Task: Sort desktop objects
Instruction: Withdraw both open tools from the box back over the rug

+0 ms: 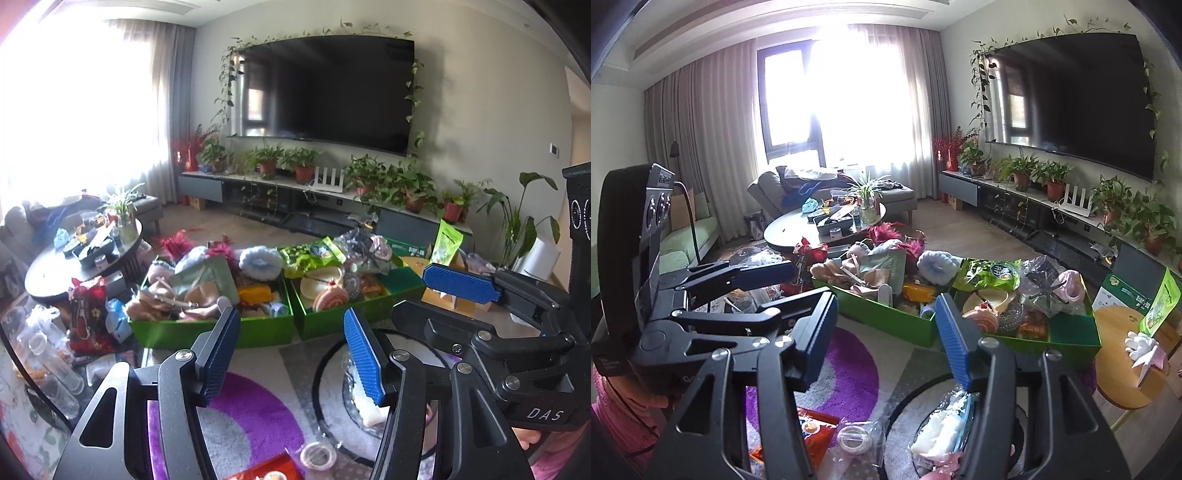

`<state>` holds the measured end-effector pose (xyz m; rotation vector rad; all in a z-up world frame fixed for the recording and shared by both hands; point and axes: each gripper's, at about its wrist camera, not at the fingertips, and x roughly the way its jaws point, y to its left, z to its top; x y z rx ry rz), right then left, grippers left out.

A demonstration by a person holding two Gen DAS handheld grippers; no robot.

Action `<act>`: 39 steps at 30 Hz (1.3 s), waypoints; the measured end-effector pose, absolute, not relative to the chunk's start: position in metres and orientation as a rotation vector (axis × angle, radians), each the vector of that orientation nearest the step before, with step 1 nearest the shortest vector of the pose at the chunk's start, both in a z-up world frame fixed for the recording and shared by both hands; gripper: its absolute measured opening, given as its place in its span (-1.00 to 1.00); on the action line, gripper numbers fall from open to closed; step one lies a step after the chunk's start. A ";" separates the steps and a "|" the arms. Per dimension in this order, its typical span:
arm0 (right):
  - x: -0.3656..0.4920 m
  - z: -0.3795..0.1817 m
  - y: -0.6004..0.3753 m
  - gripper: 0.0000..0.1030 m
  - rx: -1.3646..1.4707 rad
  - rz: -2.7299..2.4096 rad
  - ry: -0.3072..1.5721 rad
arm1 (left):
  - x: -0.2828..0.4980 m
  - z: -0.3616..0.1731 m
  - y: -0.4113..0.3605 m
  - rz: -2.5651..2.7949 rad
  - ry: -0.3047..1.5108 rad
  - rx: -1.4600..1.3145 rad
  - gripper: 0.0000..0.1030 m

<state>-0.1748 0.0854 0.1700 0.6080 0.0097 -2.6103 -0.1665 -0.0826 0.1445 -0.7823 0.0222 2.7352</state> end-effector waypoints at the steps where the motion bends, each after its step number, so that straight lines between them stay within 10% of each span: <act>1: -0.174 0.168 0.086 0.07 0.614 -2.607 0.010 | -0.165 0.142 -0.083 2.733 0.019 -0.790 0.15; 39: -0.177 0.030 0.097 -0.12 1.083 -2.416 -0.191 | -0.147 0.000 -0.073 2.514 -0.055 -1.149 0.15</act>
